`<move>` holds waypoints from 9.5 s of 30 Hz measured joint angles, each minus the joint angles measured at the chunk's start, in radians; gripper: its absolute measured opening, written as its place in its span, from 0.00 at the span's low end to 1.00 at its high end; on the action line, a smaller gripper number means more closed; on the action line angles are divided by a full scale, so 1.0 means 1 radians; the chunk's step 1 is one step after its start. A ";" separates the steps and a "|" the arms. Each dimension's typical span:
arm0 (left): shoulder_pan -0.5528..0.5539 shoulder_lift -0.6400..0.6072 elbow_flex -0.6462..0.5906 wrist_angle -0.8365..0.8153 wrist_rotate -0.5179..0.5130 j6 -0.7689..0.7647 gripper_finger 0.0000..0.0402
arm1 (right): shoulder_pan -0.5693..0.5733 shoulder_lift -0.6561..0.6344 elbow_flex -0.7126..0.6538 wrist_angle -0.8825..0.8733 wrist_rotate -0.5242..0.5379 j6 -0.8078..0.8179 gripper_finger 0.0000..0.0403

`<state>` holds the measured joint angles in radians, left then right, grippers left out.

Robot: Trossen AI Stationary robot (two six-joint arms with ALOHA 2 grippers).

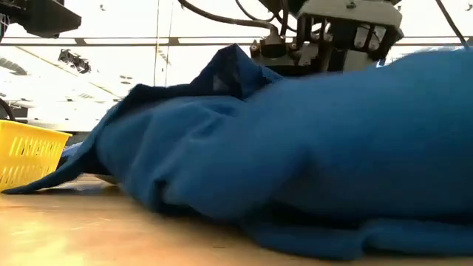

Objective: Pick & Place Medicine items
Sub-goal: Put the blue patient gown into the blue bin, then return to Home Position

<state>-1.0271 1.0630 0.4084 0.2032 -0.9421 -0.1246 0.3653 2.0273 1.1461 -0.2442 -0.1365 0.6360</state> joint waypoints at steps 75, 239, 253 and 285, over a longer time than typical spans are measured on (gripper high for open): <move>-0.001 0.000 0.000 0.000 -0.040 -0.007 0.90 | -0.583 -0.451 0.140 -0.063 0.714 -0.822 0.04; 0.001 0.152 0.000 0.586 0.039 0.281 0.90 | 0.256 -0.223 0.401 -0.287 0.476 -0.353 0.15; 0.035 0.291 -0.001 0.749 0.114 0.288 0.90 | 0.369 -0.050 0.392 -0.068 0.438 -0.309 0.04; -0.034 0.100 0.000 0.390 0.224 0.019 0.82 | 0.431 -0.619 -0.275 0.643 0.483 -0.478 0.05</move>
<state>-1.0613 1.1634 0.4080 0.5930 -0.7179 -0.1054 0.7959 1.4080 0.8714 0.3993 0.3462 0.1578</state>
